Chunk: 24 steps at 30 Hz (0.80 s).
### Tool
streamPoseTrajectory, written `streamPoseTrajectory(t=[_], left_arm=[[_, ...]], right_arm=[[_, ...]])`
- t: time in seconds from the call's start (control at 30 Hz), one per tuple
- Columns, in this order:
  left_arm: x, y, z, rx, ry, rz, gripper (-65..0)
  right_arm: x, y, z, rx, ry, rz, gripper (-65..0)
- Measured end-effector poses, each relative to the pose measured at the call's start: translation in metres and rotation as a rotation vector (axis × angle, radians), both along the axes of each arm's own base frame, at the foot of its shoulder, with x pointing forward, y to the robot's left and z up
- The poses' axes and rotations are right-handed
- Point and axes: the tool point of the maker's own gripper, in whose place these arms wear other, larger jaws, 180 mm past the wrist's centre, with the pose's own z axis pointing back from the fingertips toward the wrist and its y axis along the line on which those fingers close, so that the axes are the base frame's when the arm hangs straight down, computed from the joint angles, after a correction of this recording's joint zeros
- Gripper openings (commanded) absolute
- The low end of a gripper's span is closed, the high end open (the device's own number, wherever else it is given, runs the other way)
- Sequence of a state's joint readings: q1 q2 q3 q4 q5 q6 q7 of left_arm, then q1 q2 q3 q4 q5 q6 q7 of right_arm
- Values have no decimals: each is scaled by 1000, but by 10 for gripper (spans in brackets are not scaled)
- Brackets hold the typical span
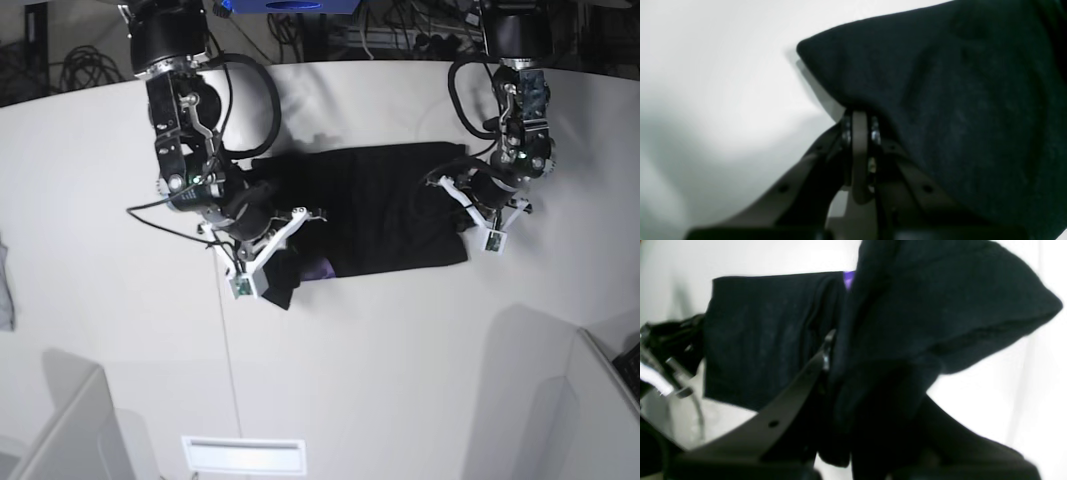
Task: Fold the T-shirt properly
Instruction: 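Fold the held end over the shirt toward the left gripper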
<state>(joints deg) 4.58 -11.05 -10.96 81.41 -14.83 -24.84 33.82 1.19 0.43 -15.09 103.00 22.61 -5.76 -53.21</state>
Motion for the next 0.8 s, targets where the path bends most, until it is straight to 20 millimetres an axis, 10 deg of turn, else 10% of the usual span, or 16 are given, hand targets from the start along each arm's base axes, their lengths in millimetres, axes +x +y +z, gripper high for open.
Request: streamPoseTrajectory(t=[0.8], left_arm=[[-4, 3, 7, 55, 32, -27, -650]], right_arm=[[-11, 78, 32, 135, -70, 82, -650]])
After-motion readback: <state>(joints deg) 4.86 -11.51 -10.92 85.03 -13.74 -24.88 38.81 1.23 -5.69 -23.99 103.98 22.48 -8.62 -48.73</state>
